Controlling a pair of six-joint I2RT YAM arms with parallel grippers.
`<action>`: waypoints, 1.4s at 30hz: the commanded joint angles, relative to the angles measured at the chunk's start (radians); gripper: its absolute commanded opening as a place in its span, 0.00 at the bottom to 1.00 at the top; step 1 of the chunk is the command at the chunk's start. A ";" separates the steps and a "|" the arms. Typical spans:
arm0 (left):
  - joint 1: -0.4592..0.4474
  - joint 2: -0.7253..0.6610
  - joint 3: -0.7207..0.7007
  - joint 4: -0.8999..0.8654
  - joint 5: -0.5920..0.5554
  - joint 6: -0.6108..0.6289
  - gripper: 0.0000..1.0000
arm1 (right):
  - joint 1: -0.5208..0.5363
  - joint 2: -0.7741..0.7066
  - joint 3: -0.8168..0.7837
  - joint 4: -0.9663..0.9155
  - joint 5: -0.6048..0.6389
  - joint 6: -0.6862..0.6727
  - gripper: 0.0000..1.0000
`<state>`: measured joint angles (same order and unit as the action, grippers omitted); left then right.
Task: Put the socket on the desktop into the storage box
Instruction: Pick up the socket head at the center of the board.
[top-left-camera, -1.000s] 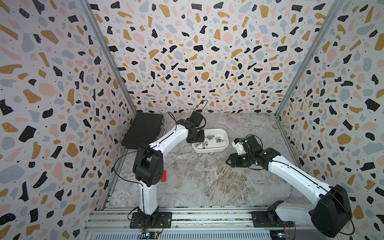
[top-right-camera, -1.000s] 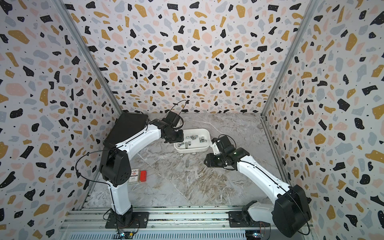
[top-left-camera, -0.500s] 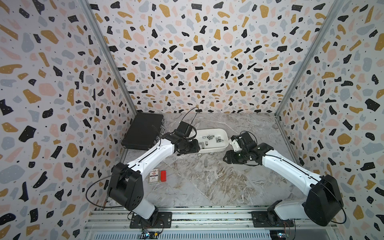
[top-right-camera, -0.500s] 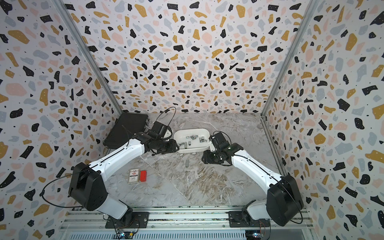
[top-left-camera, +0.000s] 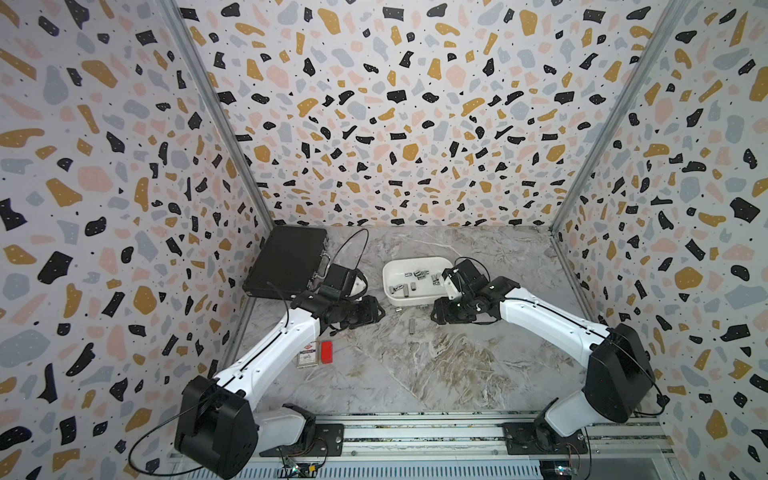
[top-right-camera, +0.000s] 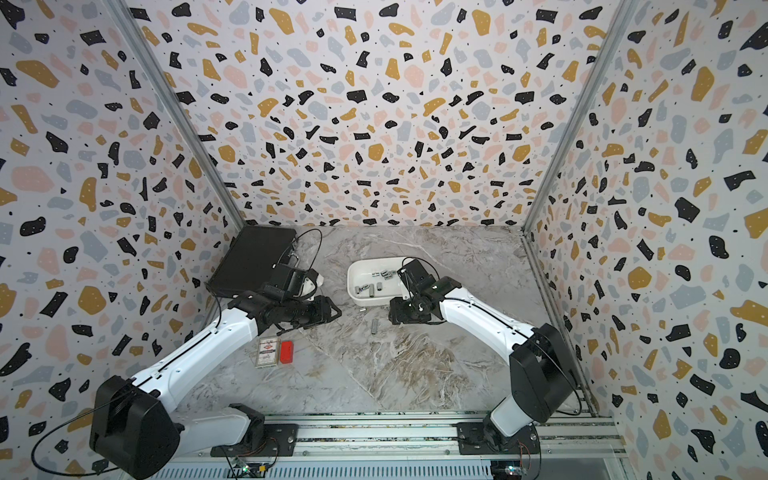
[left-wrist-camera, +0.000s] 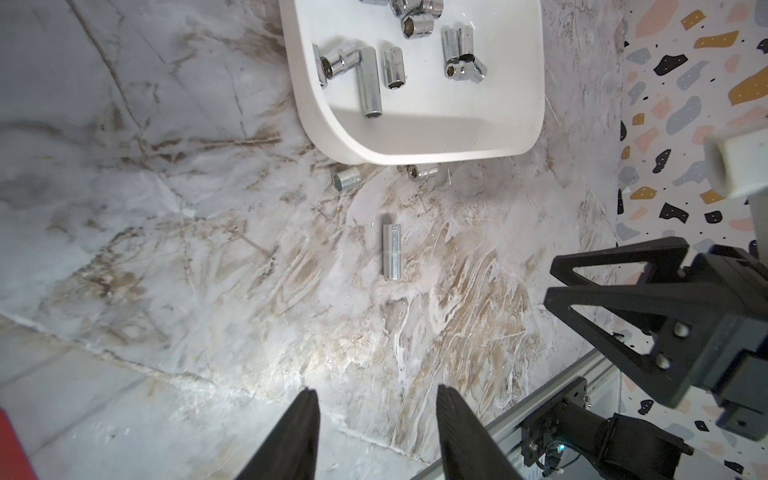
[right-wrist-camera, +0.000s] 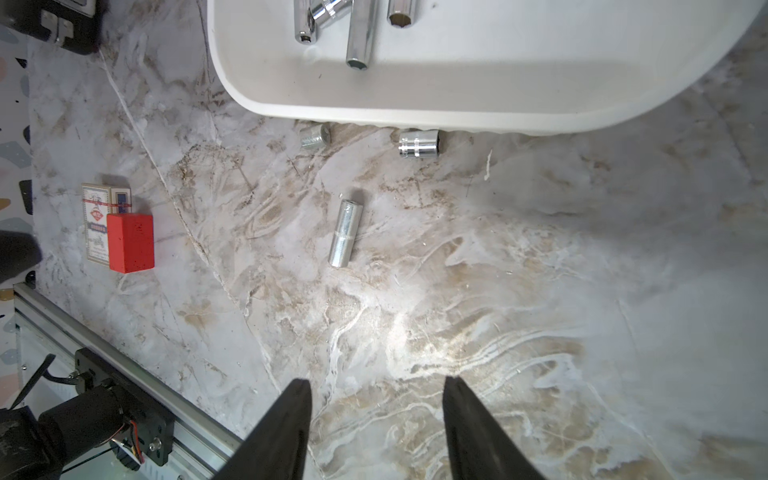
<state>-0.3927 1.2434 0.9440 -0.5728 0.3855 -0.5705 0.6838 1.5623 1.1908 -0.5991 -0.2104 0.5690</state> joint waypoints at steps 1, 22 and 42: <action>0.023 -0.037 -0.028 -0.003 0.043 -0.007 0.50 | 0.019 0.025 0.056 -0.040 0.026 0.012 0.56; 0.111 -0.145 -0.109 -0.053 0.049 -0.002 0.51 | 0.099 0.328 0.315 -0.170 0.093 0.031 0.52; 0.132 -0.162 -0.138 -0.046 0.074 -0.006 0.51 | 0.155 0.547 0.507 -0.285 0.159 0.044 0.46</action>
<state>-0.2680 1.0985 0.8211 -0.6273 0.4412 -0.5724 0.8333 2.1159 1.6608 -0.8303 -0.0799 0.6018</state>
